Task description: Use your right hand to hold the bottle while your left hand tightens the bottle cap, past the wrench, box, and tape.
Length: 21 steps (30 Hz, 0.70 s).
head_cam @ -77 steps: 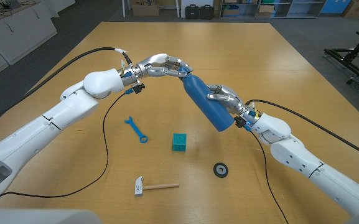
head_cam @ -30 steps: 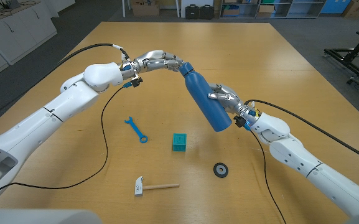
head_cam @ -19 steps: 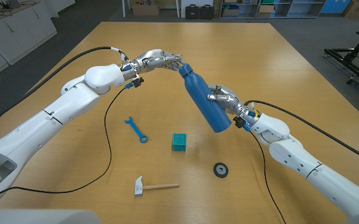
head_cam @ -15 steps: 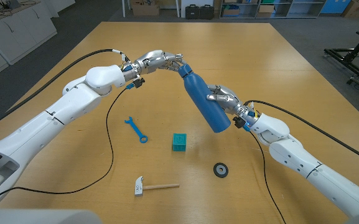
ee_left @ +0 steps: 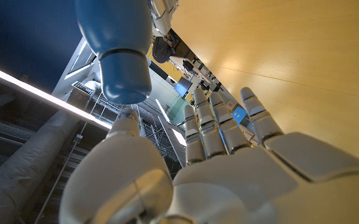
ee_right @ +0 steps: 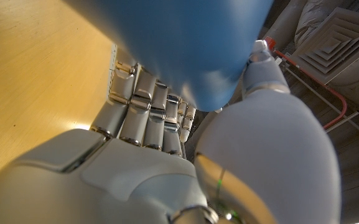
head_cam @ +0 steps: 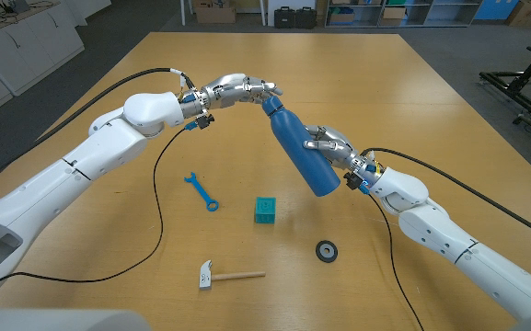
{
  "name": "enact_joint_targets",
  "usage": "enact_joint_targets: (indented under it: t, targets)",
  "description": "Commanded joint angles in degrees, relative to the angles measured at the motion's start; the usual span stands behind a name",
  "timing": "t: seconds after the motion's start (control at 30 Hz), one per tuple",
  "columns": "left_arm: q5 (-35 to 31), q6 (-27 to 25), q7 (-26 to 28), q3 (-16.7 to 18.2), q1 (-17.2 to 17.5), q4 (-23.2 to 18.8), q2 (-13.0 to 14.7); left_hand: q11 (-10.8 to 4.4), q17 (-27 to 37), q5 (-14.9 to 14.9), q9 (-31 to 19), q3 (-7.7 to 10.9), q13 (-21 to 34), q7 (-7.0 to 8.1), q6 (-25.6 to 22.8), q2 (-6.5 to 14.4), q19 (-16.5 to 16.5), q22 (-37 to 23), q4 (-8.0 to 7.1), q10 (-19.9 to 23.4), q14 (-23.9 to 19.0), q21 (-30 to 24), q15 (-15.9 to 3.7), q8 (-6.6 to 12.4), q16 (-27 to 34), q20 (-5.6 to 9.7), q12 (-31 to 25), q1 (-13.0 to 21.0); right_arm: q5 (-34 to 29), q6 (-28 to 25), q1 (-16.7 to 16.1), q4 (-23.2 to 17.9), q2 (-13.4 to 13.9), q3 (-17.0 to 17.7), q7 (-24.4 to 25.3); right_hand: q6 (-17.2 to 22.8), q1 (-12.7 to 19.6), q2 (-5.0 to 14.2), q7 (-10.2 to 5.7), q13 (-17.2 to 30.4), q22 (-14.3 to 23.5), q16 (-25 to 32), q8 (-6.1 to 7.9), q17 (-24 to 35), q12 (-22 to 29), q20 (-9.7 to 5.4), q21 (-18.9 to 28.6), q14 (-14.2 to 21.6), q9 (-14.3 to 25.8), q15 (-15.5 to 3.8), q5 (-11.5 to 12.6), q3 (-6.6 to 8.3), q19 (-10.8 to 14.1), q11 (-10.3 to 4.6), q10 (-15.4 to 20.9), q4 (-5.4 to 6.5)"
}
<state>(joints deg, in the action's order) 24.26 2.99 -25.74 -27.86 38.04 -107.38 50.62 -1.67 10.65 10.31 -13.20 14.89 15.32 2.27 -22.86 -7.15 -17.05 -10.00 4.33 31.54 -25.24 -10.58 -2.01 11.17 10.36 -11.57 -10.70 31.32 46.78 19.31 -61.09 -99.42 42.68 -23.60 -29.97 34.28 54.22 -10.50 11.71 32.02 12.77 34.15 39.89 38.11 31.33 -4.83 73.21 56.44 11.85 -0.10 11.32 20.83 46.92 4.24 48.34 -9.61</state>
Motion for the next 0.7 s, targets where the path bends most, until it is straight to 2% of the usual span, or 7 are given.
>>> enact_joint_targets:
  t: [0.03,0.37,0.5,0.53,0.57,0.63,0.7]
  targets:
    - [0.82,5.54,-6.80,-0.72,-1.82,3.58,0.36,-0.42,0.19,0.09,-0.19,0.23,0.19,-0.01,0.83,-0.65,0.03,-0.08,0.77,-0.82,0.80,0.03,-0.01,0.05,-0.05,-0.31,-0.08,0.60,-0.32,-0.59,-0.07,-0.12,0.31,-0.12,0.94,15.38,15.54,16.21,-14.72,0.26,0.08,0.19,0.90,0.36,0.25,-8.24,0.43,8.31,0.36,-11.95,0.14,1.75,0.24,-13.77,13.95,0.66]
    - [3.93,5.59,-6.90,0.31,-0.24,4.30,0.33,-0.29,0.23,0.08,-0.31,0.61,0.33,-1.04,-1.47,0.07,-1.86,-0.08,1.30,1.84,-1.20,-0.74,-0.74,1.46,1.14,0.34,-1.74,0.66,-0.46,-0.78,0.04,-0.05,0.28,-0.31,1.20,15.49,15.51,16.18,-14.78,0.43,-0.01,0.07,0.91,0.44,0.20,-8.25,0.48,8.29,0.36,-11.94,0.13,1.79,0.14,-13.81,13.99,0.64]
    - [3.09,6.02,-5.90,0.61,0.34,3.86,0.66,-1.04,0.23,0.01,-0.33,0.87,0.41,-1.20,-3.41,0.72,-3.05,-0.07,1.39,4.28,-3.01,-1.02,-1.66,2.31,1.78,0.76,-2.76,0.33,-0.51,-0.73,0.12,-0.01,0.19,-0.39,1.21,15.56,15.51,16.23,-14.78,0.46,-0.04,0.05,0.93,0.50,0.11,-8.24,0.52,8.35,0.37,-11.98,0.13,1.84,0.13,-13.79,13.95,0.64]
    - [2.71,6.01,-5.48,0.68,0.47,3.64,0.79,-1.73,0.20,0.07,-0.33,1.42,0.37,-0.95,-4.52,1.27,-3.89,-0.06,1.87,5.45,-3.95,-1.23,-2.58,2.81,2.04,1.08,-3.16,1.14,-0.46,-0.72,0.11,-0.01,0.17,-0.40,1.20,15.58,15.51,16.21,-14.74,0.49,-0.05,0.03,0.93,0.51,0.12,-8.24,0.53,8.34,0.37,-11.98,0.13,1.84,0.13,-13.84,13.96,0.63]
    - [2.35,5.98,-4.98,0.78,0.65,3.40,0.89,-1.92,0.15,0.06,-0.30,1.61,0.37,-0.96,-4.95,1.39,-3.90,-0.05,2.14,6.26,-4.07,-1.17,-2.72,2.99,2.02,1.19,-3.45,1.50,-0.44,-0.65,0.11,0.02,0.14,-0.40,1.15,15.52,15.50,16.21,-14.76,0.46,-0.06,0.03,0.91,0.51,0.09,-8.24,0.54,8.35,0.37,-11.97,0.12,1.84,0.12,-13.82,13.97,0.64]
    - [1.59,5.64,-3.75,1.03,1.07,2.69,1.18,-3.29,-0.03,0.41,-0.26,3.50,0.24,-0.55,-7.46,2.75,-5.25,-0.02,4.00,8.72,-5.42,-1.31,-4.18,4.09,2.13,1.78,-4.11,4.97,-0.31,-0.52,0.08,0.07,0.09,-0.39,0.99,15.47,15.46,16.21,-14.76,0.41,-0.07,0.03,0.88,0.54,0.05,-8.24,0.56,8.39,0.37,-11.95,0.12,1.83,0.12,-13.79,14.02,0.66]
    - [0.68,5.28,-2.59,1.19,1.36,1.99,1.44,-4.41,-0.13,0.69,-0.15,5.13,0.18,-0.02,-9.61,3.94,-6.30,0.01,5.11,10.60,-7.06,-1.39,-5.20,4.97,2.37,2.26,-4.58,7.77,-0.30,-0.31,-0.02,0.03,0.08,-0.36,0.90,15.48,15.47,16.21,-14.72,0.41,-0.09,0.00,0.88,0.56,0.01,-8.24,0.57,8.39,0.37,-11.97,0.12,1.85,0.11,-13.73,14.01,0.64]
